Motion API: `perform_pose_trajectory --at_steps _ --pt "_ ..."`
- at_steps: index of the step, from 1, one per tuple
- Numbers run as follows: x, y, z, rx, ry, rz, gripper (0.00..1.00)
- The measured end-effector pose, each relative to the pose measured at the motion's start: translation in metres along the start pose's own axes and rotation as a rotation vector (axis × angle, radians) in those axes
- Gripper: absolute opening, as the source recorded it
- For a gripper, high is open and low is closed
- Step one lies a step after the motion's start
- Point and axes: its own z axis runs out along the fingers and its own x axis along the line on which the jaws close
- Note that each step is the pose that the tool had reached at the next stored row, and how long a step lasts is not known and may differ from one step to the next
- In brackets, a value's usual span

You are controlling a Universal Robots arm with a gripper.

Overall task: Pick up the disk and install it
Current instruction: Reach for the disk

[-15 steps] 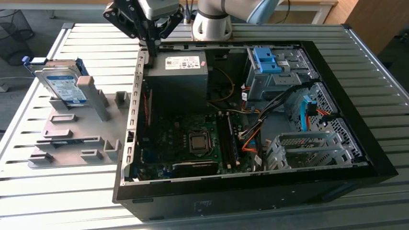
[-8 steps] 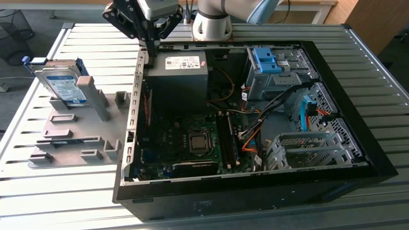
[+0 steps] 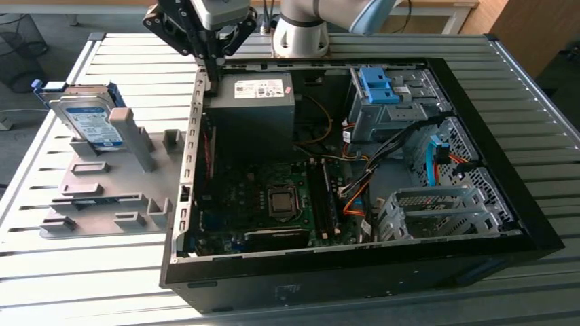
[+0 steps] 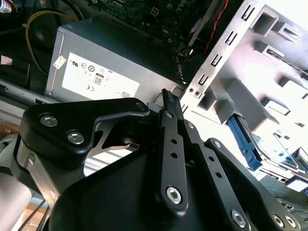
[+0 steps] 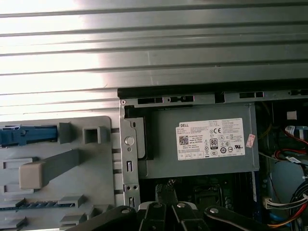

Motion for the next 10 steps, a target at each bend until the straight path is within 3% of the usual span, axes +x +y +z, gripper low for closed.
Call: perform_pose_trajectory --at_steps 10 --pt "0.012 -0.0009 0.0003 0.0 0.0 0.0 0.11"
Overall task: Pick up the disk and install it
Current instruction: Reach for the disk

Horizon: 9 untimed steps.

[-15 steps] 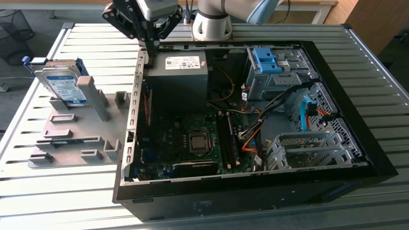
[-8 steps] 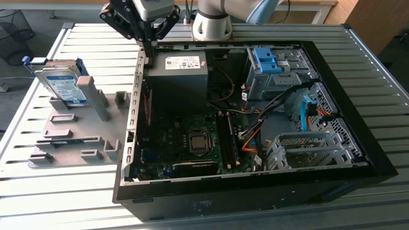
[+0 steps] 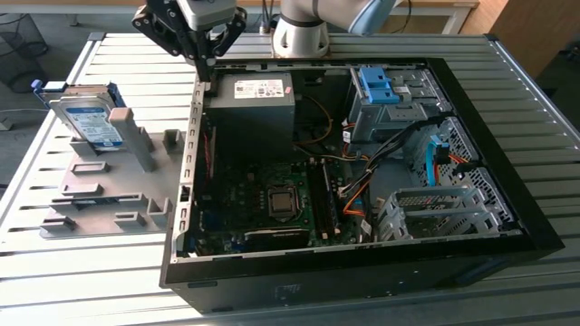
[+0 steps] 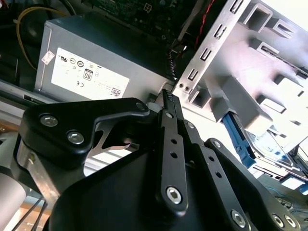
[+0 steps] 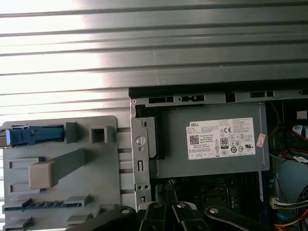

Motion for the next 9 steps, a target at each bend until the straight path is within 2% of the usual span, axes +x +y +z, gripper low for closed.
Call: perform_pose_trajectory --at_steps 5,9 --pt "0.0073 -0.0002 0.0 0.0 0.0 0.0 0.11" --pt "0.0114 0.0047 0.0002 0.0 0.0001 0.0 0.11"
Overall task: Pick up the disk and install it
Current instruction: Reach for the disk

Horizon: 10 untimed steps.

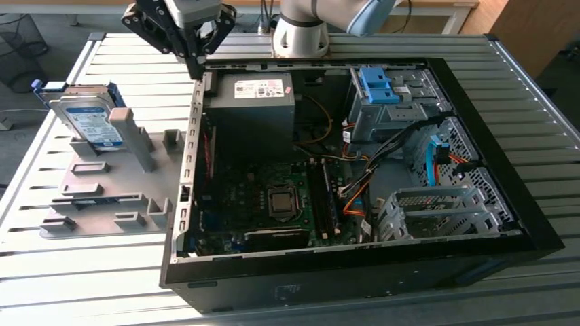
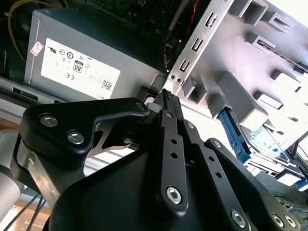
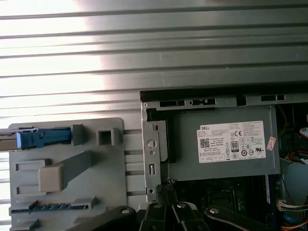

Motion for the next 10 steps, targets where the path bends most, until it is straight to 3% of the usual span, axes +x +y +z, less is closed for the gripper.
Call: perform_pose_trajectory --at_steps 10 --pt "0.0098 0.0011 0.0007 0.0 0.0 0.0 0.11"
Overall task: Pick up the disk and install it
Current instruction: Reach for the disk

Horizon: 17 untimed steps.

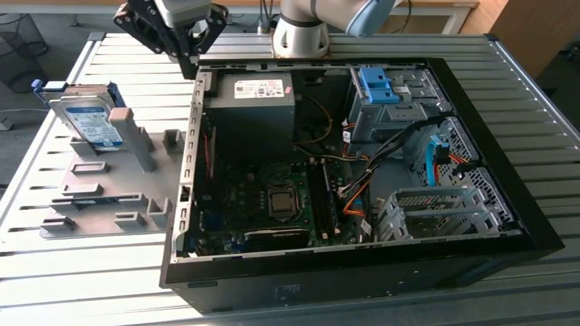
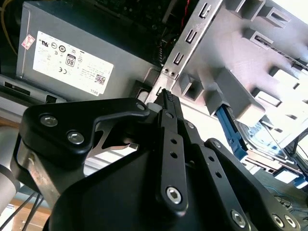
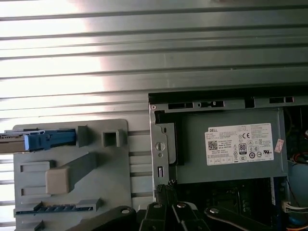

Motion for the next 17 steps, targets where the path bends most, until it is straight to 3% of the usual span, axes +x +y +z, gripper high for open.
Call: perform_pose_trajectory --at_steps 17 --pt "0.0229 -0.0018 0.0007 0.0 0.0 0.0 0.11"
